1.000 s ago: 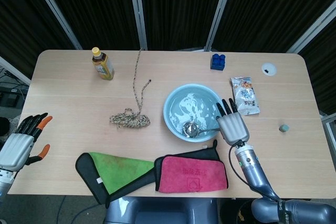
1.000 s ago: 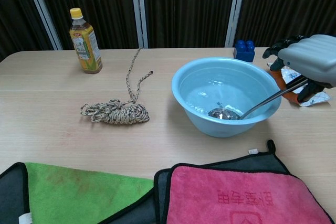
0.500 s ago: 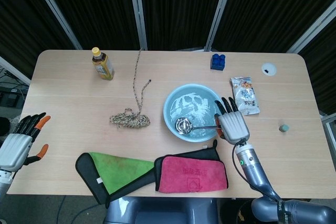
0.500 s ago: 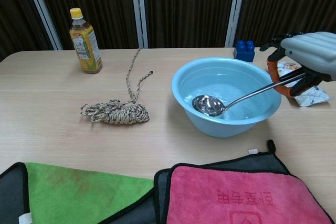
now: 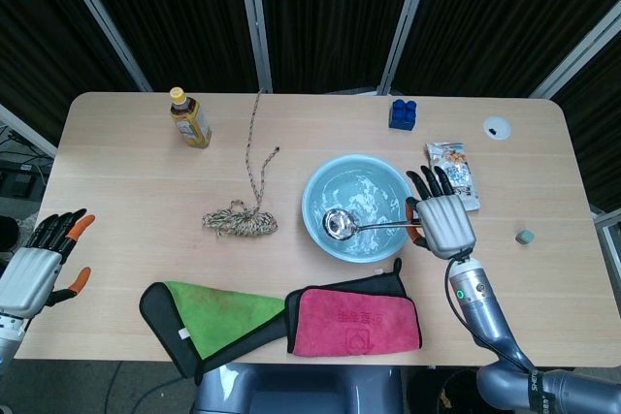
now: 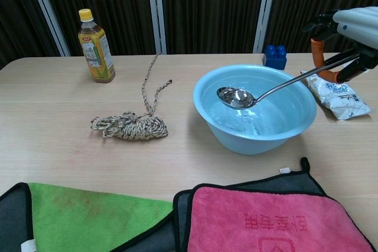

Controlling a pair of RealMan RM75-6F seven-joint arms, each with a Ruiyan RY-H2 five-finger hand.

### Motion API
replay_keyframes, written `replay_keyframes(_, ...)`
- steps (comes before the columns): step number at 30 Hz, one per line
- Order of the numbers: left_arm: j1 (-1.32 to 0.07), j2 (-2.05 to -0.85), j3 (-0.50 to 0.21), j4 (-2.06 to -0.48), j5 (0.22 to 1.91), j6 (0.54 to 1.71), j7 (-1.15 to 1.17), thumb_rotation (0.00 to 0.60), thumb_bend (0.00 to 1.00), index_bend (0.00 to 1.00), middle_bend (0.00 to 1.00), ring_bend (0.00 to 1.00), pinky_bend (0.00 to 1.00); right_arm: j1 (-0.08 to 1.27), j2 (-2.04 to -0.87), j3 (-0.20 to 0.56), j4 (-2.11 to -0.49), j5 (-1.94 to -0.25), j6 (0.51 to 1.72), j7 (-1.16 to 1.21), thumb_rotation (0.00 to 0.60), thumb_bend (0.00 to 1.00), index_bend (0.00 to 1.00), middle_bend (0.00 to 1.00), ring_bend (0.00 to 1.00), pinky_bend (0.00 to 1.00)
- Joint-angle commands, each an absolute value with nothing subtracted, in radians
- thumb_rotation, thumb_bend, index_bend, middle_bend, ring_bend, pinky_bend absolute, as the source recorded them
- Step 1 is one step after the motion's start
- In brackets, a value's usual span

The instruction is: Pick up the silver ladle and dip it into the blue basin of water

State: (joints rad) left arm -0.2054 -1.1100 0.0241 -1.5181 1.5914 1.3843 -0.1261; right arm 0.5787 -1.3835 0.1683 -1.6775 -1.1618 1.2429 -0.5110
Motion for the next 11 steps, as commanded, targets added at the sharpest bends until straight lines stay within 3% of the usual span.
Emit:
replay_keyframes(1,-0.207,-1.113,0.024,-1.515,1.595,1.384,-0.124,0.600,0.44,0.00,0.00,0.00,0.00,0.574,-1.373,0.171,-1.690,-1.166,1.253,-0.525,0.600,0.45,0.73,0.11,0.00,0.04)
replay_keyframes(11,-0.208,-1.113,0.017,-1.502,1.583,1.384,-0.136,0.600,0.44,0.00,0.00,0.00,0.00,0.578,-1.379,0.172,-1.675,-1.180,1.242,-0.531,0.600,0.45,0.73,0.11,0.00,0.04)
